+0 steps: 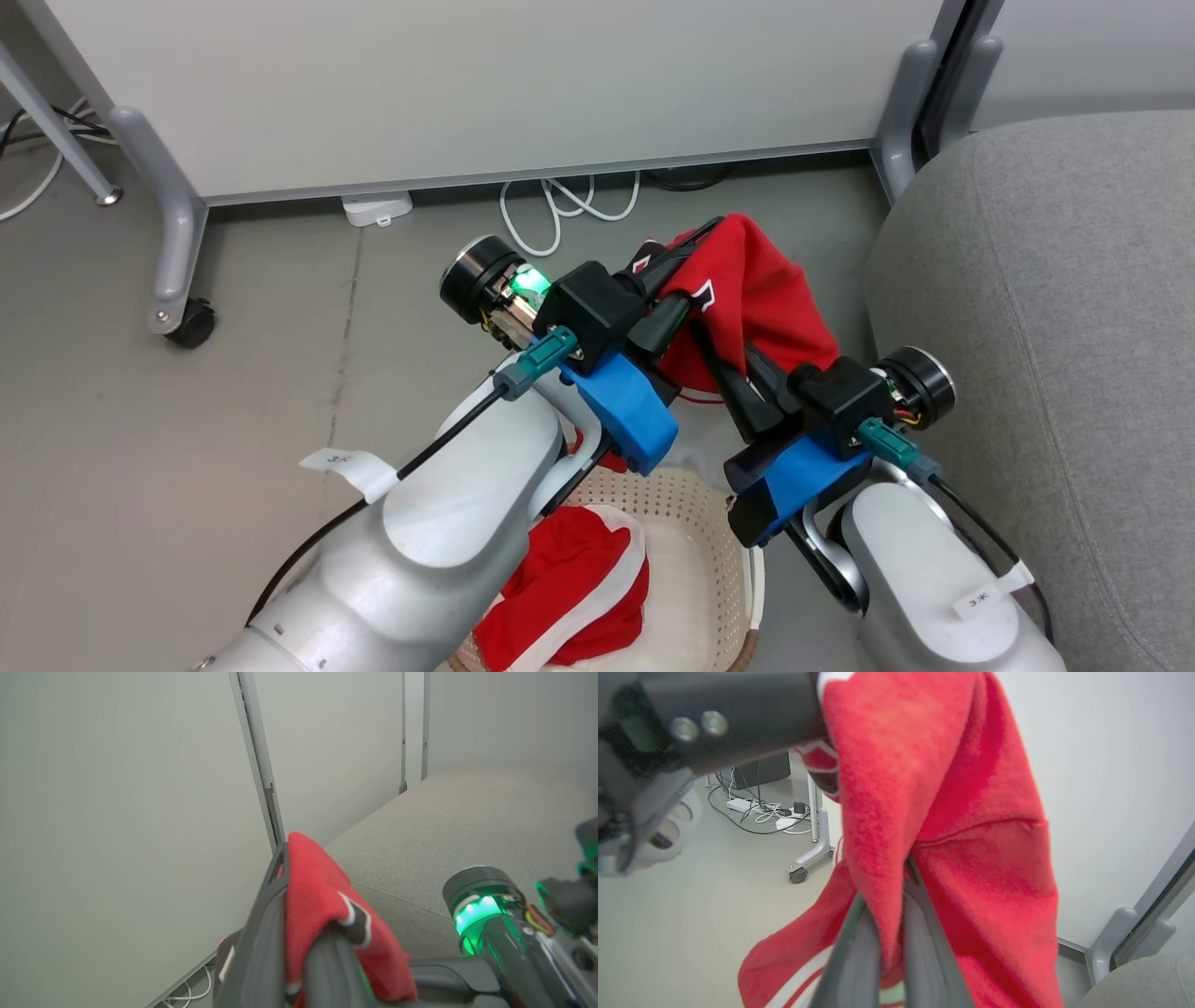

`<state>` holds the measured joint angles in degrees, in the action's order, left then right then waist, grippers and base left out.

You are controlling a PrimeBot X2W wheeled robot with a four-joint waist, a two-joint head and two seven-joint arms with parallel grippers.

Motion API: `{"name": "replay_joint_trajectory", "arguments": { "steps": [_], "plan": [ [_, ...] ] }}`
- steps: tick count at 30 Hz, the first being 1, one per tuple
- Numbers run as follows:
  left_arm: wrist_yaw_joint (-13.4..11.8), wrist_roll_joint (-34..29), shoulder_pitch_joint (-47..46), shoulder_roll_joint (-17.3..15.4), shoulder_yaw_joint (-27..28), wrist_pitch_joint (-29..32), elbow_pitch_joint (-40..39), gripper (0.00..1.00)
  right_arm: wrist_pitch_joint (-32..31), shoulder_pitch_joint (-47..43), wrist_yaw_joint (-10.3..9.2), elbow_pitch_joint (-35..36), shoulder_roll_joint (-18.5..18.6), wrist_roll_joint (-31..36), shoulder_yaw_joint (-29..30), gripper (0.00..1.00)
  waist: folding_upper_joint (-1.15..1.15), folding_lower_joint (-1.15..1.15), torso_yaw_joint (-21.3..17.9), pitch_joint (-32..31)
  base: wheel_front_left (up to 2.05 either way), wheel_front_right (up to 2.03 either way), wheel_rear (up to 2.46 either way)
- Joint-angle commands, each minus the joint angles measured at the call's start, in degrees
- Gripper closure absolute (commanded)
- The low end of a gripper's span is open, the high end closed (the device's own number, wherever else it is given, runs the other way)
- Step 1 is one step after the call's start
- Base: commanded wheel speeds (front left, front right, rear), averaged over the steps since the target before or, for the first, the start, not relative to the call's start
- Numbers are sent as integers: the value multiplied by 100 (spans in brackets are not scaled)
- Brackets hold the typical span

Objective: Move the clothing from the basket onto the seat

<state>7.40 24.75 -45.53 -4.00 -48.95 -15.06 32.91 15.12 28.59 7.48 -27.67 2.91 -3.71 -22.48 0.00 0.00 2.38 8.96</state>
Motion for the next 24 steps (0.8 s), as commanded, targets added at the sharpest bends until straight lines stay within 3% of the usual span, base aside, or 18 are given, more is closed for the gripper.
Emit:
{"name": "replay_joint_trajectory", "arguments": {
  "steps": [1, 8, 9, 10, 24],
  "plan": [
    [11, 28, 2, -15, -2, -17, 12, 100, 6, 1, 3, 35, -2, -52, -9, 100, 0, 0, 0, -4, 0, 0, 0],
    [-12, -32, 7, -34, 60, -17, -1, 100, 6, -60, 3, 137, -2, -68, -3, 100, 0, 0, 1, 3, 0, 0, 0],
    [-16, -50, 17, -32, 82, -17, -10, 61, 6, -62, 3, 148, -2, -70, 2, 100, 0, 0, 1, 6, 0, 0, 0],
    [-16, -61, 30, -29, 94, -17, -10, 0, 6, -62, 3, 170, -2, -80, 16, 100, 0, 0, 2, 9, 0, 0, 0],
    [-7, -244, 188, -69, 251, -17, 4, 0, 6, -129, 3, 492, -3, -87, 200, 100, 0, 0, -40, 47, 0, 0, 0]
  ]
}}
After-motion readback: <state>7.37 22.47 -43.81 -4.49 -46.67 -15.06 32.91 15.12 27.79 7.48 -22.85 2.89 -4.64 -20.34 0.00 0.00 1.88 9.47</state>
